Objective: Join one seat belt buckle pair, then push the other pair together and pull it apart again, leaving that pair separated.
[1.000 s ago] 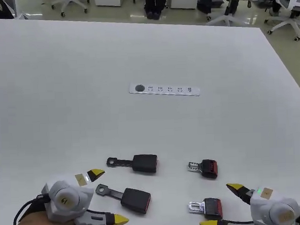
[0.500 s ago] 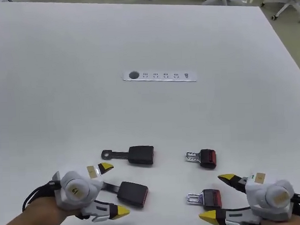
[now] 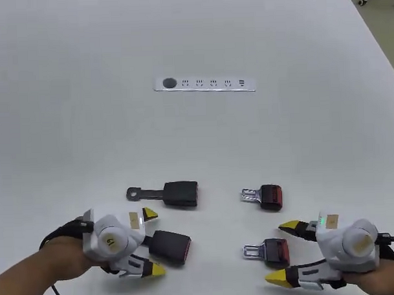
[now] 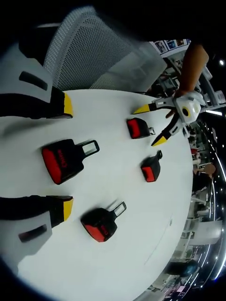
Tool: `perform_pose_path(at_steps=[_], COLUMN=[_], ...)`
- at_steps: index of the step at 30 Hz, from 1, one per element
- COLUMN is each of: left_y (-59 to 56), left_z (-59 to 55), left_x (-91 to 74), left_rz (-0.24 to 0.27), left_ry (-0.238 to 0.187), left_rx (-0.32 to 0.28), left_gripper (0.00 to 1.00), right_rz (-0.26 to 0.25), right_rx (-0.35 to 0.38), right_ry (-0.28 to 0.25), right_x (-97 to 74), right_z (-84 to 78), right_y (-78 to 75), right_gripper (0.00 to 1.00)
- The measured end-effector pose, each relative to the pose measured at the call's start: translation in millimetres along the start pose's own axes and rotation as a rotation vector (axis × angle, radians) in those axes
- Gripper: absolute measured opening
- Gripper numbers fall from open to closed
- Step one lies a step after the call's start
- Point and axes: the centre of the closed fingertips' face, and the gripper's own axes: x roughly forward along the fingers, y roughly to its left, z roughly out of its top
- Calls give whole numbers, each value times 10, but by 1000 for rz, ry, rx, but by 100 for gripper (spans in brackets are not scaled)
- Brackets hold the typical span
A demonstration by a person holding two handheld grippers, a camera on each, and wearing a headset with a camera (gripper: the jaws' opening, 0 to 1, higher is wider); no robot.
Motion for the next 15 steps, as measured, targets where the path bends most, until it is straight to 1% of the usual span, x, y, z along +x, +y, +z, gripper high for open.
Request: perform_pose_path(at_steps=[1,2,3,4,5,6,8,10,14,15], left_y=[-14,-40,-38,-18,-53,15,49,42,42,31], left_z=[-5,-21,-38,-89,-21,5,14,16,10,16], left_x=[15,37,44,48,67,56,55,56,54,55], left_rz=[-16,-44,-48,-50,-66,-53,-51,-57,-60,-63], left_ry=[5,17,26,58,16,13,10,8,6,6], left_rx=[13,36,47,79,46,53,49,60,64,68], left_gripper=[66,65,64,64,63,62,60,59,58,57], right_rz=[7,9,13,19,24,30,42,48,52,47], right_rx=[-3,-8,-14,-13,-16,-27,-54,-83,-98,-122], right_ry=[3,6,16,22,26,35,55,52,50,64], right_x=[14,17,22,25,28,28,33,39,42,42], right_z=[-17,-16,-26,-33,-39,-41,-48,-33,-24,-39], right_y=[-6,-3,-3,1,6,20,58,81,70,60], right_gripper=[67,66,66,65,64,63,61,59,55,53])
